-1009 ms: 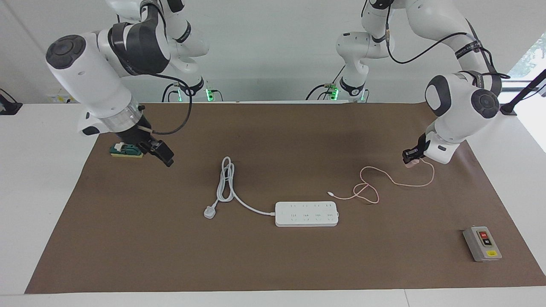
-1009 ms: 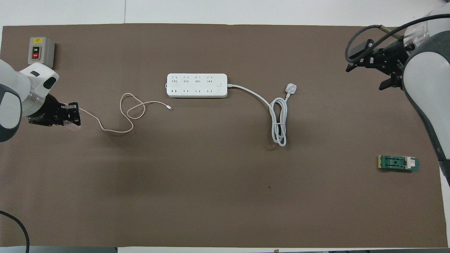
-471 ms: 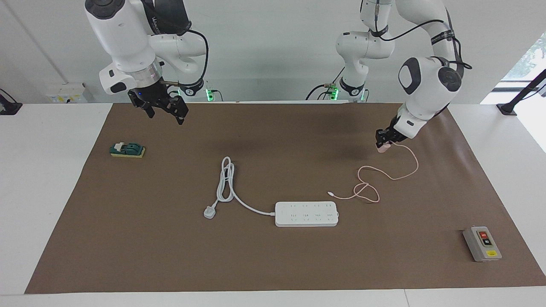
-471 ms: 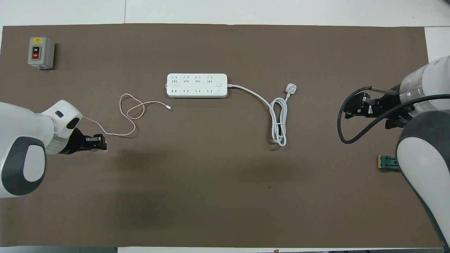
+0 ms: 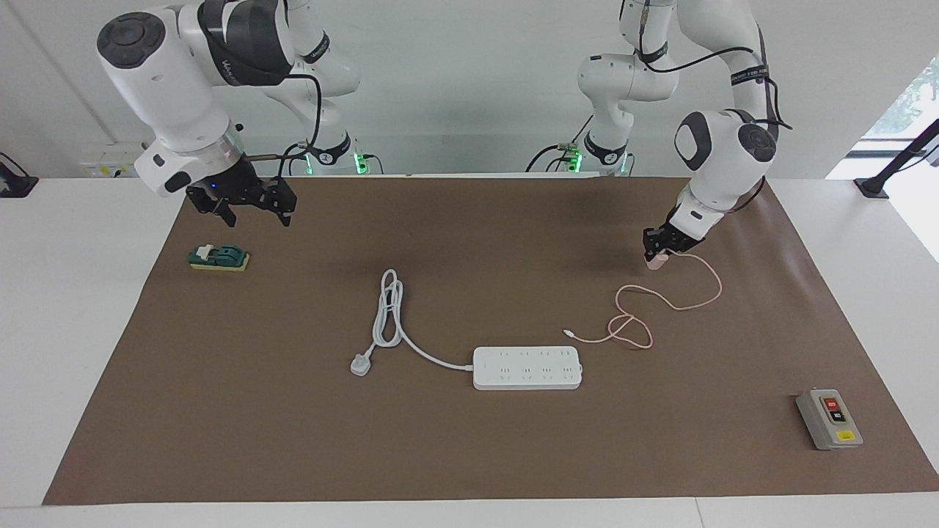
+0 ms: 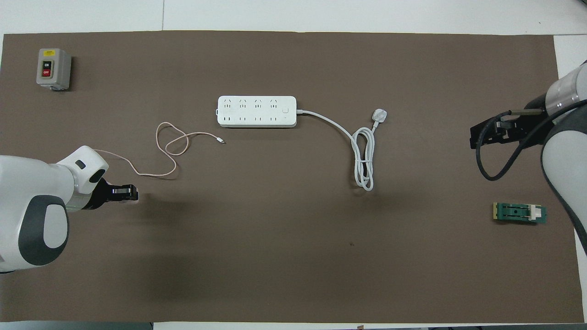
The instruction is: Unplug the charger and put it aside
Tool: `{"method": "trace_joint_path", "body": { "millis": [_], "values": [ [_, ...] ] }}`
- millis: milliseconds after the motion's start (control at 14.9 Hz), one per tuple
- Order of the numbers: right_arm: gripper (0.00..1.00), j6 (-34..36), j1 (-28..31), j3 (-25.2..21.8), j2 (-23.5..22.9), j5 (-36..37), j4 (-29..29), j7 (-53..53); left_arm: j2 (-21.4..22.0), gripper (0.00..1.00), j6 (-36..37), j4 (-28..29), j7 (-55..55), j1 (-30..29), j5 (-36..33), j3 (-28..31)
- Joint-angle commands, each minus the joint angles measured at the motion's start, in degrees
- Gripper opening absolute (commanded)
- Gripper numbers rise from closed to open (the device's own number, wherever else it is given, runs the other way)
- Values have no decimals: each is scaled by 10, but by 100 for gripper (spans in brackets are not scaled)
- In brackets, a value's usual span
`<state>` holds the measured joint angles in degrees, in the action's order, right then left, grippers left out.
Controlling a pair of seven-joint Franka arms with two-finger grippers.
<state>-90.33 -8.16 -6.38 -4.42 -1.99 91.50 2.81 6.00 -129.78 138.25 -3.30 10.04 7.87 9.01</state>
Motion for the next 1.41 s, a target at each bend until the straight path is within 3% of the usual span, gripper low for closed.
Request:
{"method": "trace_joint_path", "body": {
  "millis": [0,67,135,336,606,807,942,1346],
  "values": [
    [100,22,-11,-8,-18,-14,-35,-8,2,13,-23,19,-35,-29,7,0],
    [100,22,-11,-8,-11,-13,-27,-6,2,21,-23,19,-44,-41,7,0],
    [100,21,-12,-10,-1,-13,-13,-6,3,36,-21,20,-57,-52,7,0],
    [100,23,-16,-14,7,-12,-3,-8,3,97,-14,19,-58,-69,6,1],
    [100,24,-11,-13,7,-11,-2,-10,2,100,31,-11,-54,-95,-19,2],
    [100,24,-5,-7,7,-9,-4,-20,-3,100,113,-77,-52,-100,-49,2],
    [100,23,29,27,8,-9,-3,-21,-9,100,165,-132,-51,-109,-51,1],
    [100,18,34,36,8,-2,-4,-22,-13,100,252,-252,-20,-101,-53,-2]
  ]
}}
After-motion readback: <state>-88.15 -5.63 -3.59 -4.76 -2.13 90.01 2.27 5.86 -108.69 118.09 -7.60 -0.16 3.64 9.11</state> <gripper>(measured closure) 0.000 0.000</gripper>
